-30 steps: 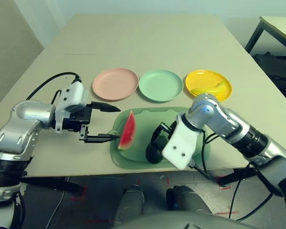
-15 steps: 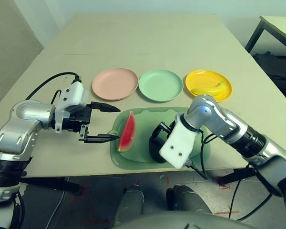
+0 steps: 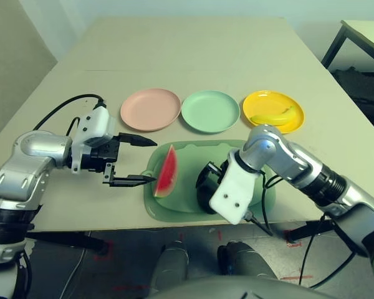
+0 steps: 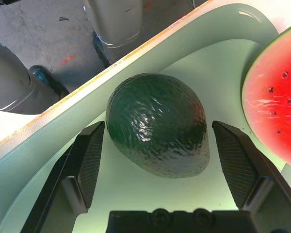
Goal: Place the fruits into color-matched plates.
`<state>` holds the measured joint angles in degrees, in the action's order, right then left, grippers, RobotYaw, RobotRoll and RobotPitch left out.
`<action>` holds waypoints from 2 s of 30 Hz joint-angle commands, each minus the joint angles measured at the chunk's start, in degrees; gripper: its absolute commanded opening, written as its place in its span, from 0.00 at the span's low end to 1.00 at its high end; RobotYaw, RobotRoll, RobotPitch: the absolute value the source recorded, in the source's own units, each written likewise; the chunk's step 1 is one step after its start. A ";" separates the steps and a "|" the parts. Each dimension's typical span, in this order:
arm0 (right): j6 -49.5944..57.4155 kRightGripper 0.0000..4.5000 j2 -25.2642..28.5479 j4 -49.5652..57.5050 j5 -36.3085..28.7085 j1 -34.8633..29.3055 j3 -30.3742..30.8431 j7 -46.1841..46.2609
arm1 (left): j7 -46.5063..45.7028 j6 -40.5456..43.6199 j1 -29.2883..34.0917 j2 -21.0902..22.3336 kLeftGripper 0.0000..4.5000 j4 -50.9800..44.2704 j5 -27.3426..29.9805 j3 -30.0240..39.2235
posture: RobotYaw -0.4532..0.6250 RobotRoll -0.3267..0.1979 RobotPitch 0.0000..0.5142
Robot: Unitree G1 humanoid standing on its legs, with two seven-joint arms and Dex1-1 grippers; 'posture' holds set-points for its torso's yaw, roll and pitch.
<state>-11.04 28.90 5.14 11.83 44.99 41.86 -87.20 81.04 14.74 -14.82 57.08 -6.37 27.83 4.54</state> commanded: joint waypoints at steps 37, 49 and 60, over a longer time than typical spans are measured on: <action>-6.36 0.65 -3.07 -26.79 1.20 16.97 -6.67 6.27 | -7.55 2.98 -3.39 -2.40 1.00 -0.36 -0.34 1.84 | 0.51 0.62 0.20; -15.53 0.65 -12.56 -68.69 13.66 31.79 -7.02 36.43 | -20.43 11.39 -5.72 -5.30 1.00 -1.86 -3.59 0.13 | 0.55 0.62 0.18; -15.71 0.65 -16.53 -80.29 22.35 31.07 -5.79 49.16 | -21.94 13.52 -4.81 -5.67 1.00 -4.28 -3.56 0.34 | 0.58 0.62 0.20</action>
<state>-26.11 12.73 -74.69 33.46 77.06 35.85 -38.42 59.00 27.71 -20.28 51.24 -9.18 24.36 5.24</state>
